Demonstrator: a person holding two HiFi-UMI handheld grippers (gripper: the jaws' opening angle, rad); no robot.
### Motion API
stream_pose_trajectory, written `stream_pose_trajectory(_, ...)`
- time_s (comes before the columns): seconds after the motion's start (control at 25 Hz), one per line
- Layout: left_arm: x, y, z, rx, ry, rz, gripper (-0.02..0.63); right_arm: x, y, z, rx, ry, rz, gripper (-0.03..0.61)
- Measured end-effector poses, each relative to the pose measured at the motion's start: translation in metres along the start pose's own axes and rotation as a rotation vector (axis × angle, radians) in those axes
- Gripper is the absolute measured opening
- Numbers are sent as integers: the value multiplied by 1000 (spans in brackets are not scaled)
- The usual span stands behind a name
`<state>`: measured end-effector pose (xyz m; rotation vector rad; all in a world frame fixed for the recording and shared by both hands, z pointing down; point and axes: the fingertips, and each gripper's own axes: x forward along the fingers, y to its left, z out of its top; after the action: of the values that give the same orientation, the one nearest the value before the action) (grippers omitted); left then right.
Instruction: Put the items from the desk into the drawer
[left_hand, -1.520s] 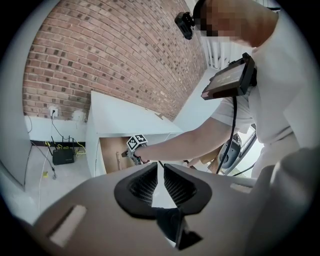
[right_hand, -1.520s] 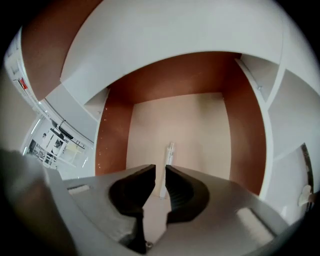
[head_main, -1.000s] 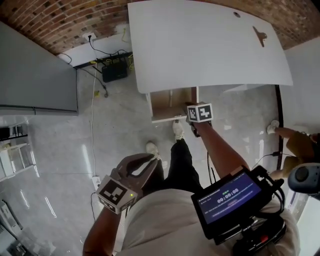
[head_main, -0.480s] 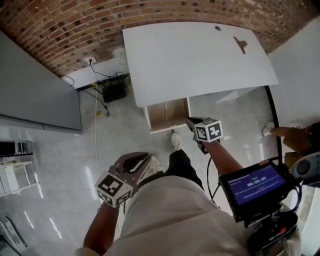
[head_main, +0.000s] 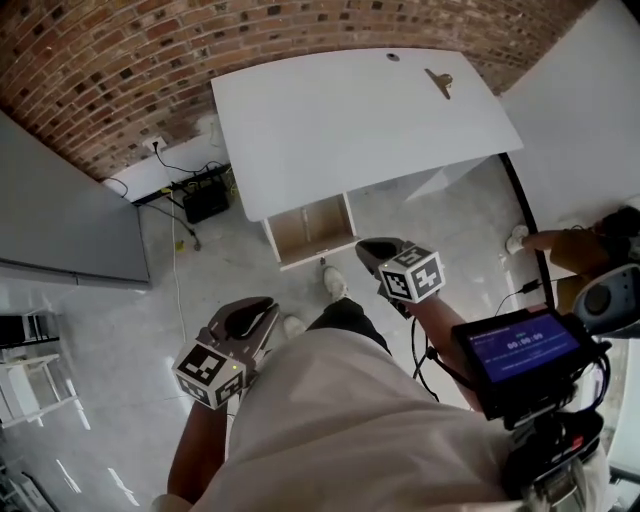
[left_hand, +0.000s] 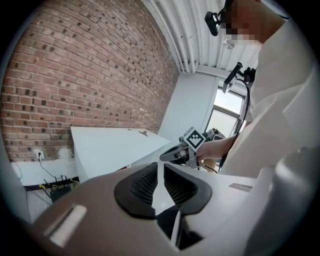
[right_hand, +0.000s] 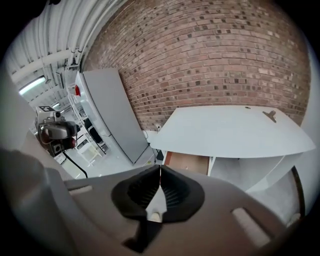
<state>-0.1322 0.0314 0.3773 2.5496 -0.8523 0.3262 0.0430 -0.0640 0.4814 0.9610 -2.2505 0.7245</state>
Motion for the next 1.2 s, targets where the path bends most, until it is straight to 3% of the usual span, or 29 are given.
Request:
stream_pose_trajectory(0.56, 4, -4, -9, -7, -1, -5, 46, -16, 66, 25, -183, -50, 93, 3)
stream_pose_trajectory(1.2, 2, -7, -15, -28, -8, 13, 46, -16, 96, 25, -274, -35, 151, 3)
